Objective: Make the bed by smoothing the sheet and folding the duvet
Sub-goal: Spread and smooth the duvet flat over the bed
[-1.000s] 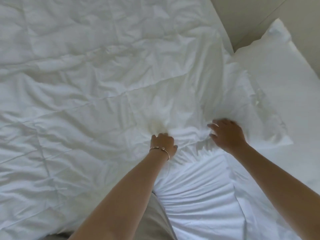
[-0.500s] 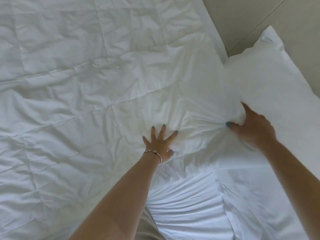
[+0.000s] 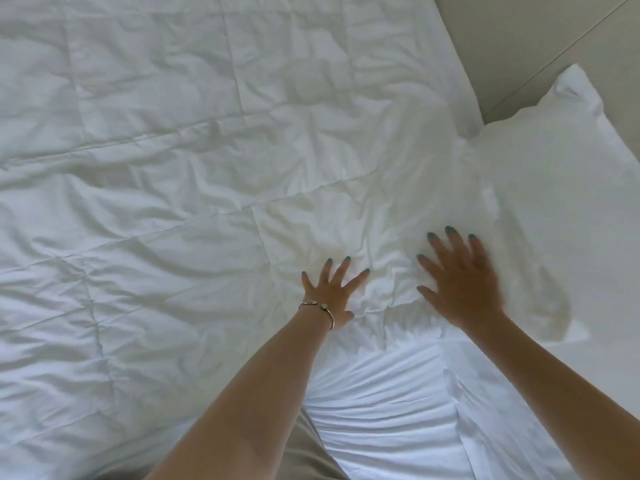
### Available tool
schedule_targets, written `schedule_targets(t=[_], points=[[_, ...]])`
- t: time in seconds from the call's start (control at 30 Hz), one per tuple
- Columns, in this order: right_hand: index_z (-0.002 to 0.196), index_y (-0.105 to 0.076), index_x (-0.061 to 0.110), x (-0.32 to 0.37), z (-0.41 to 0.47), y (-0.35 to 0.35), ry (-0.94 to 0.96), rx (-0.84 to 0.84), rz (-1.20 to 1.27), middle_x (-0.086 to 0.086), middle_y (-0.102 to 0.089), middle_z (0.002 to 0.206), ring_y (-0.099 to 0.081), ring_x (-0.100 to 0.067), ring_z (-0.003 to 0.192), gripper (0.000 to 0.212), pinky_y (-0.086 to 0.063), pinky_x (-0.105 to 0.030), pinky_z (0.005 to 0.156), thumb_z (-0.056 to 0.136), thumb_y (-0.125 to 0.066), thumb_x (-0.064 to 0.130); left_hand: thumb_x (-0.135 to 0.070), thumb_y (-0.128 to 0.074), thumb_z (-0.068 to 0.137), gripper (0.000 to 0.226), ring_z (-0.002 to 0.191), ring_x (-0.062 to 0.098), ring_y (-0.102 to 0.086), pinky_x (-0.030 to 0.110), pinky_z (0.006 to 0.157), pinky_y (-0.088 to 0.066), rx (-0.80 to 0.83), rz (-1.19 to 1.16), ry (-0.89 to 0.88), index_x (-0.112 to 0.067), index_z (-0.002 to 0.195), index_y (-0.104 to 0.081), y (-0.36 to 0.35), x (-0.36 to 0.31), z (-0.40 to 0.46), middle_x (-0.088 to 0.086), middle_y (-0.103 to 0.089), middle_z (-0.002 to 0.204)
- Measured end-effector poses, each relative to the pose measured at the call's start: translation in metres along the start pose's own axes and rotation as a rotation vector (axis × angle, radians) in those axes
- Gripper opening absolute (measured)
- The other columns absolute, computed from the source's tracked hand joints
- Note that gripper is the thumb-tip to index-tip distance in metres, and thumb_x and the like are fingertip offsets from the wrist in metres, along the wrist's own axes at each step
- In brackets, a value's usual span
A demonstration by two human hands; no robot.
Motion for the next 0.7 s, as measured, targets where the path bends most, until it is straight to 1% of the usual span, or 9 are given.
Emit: schedule_targets(t=[0.07,0.13,0.2,0.23,0.33,0.4,0.5,0.6,0.7], points=[[0.137,-0.053,0.031,-0.032,-0.016,-0.029,-0.052,0.161,0.011,0.002,-0.03,0.157,-0.02,-0.025,0.147,0.064,0.0,-0.048,0.118,0.083,-0.033,0.058,-0.038,-0.053,0.094,0.086,0.145,0.027,0.021,0.07,0.108,-0.004,-0.035,-0.008,0.051,-0.05,0.145,0.016,-0.001,0.018,-0.007,-0.01,0.027,0.156],[0.138,-0.053,0.031,-0.04,-0.02,-0.032,-0.112,0.174,0.021,0.001,-0.03,0.157,-0.021,-0.027,0.146,0.063,0.005,-0.051,0.116,0.081,-0.043,0.055,-0.039,-0.052,0.093,0.087,0.145,0.027,0.021,0.07,0.109,-0.005,-0.045,-0.003,0.136,-0.049,0.145,0.016,-0.007,0.046,-0.018,-0.009,0.027,0.157],[0.139,-0.052,0.026,-0.013,-0.005,-0.024,-0.177,0.165,0.006,-0.005,-0.025,0.159,-0.014,-0.033,0.147,0.063,0.014,-0.055,0.113,0.079,-0.062,0.045,-0.039,-0.052,0.093,0.087,0.145,0.025,0.021,0.07,0.109,-0.007,-0.025,0.018,0.199,-0.047,0.146,0.017,-0.016,0.075,-0.033,-0.008,0.027,0.156],[0.142,-0.047,0.026,0.009,0.004,-0.021,-0.213,0.19,0.013,-0.006,-0.02,0.16,-0.009,-0.034,0.148,0.067,0.017,-0.058,0.112,0.08,-0.064,0.044,-0.04,-0.051,0.093,0.087,0.145,0.024,0.022,0.069,0.109,-0.007,-0.018,0.026,0.221,-0.046,0.146,0.017,-0.021,0.088,-0.04,-0.007,0.028,0.156],[0.147,-0.038,0.03,0.091,0.027,-0.017,-0.112,0.225,0.266,-0.003,-0.019,0.161,-0.011,-0.029,0.149,0.067,0.002,-0.057,0.116,0.086,-0.059,0.046,-0.038,-0.05,0.094,0.086,0.144,0.022,0.024,0.068,0.109,-0.009,-0.025,0.017,0.281,-0.046,0.146,0.018,-0.03,0.12,-0.064,-0.007,0.029,0.156],[0.152,-0.02,0.034,0.147,0.036,-0.025,0.002,0.384,0.432,0.002,-0.006,0.163,-0.004,-0.024,0.15,0.068,-0.004,-0.051,0.119,0.092,-0.048,0.05,-0.036,-0.049,0.095,0.084,0.145,0.021,0.024,0.066,0.11,-0.011,-0.034,-0.011,0.336,-0.046,0.147,0.016,-0.036,0.138,-0.081,-0.007,0.029,0.156],[0.155,-0.001,0.029,0.203,0.037,-0.037,-0.088,0.624,0.563,0.004,0.009,0.162,0.006,-0.026,0.149,0.076,-0.006,-0.049,0.119,0.095,-0.043,0.051,-0.037,-0.045,0.097,0.078,0.146,0.022,0.021,0.061,0.113,-0.009,-0.048,-0.071,0.431,-0.043,0.149,0.013,-0.047,0.167,-0.111,-0.008,0.026,0.157],[0.155,0.0,0.019,0.236,0.039,-0.027,-0.254,0.713,0.777,0.003,0.008,0.162,0.009,-0.031,0.148,0.081,-0.015,-0.046,0.117,0.094,-0.047,0.042,-0.033,-0.04,0.099,0.071,0.147,0.02,0.014,0.05,0.119,-0.006,-0.055,-0.148,0.496,-0.039,0.151,0.008,-0.066,0.19,-0.148,-0.007,0.018,0.159],[0.155,-0.001,0.021,0.269,0.036,-0.008,-0.133,0.827,0.88,-0.001,0.006,0.163,0.003,-0.03,0.148,0.082,-0.017,-0.043,0.118,0.092,-0.051,0.037,-0.032,-0.039,0.099,0.068,0.148,0.017,0.009,0.046,0.12,-0.006,-0.034,-0.26,0.571,-0.037,0.152,0.003,-0.096,0.205,-0.191,-0.008,0.012,0.161]])
Point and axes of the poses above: each hand's wrist, its own z-axis towards the middle knuckle, its own y-axis out of the back of the hand, x = y × z, the point moved 7 cm from there along z, towards the middle knuckle
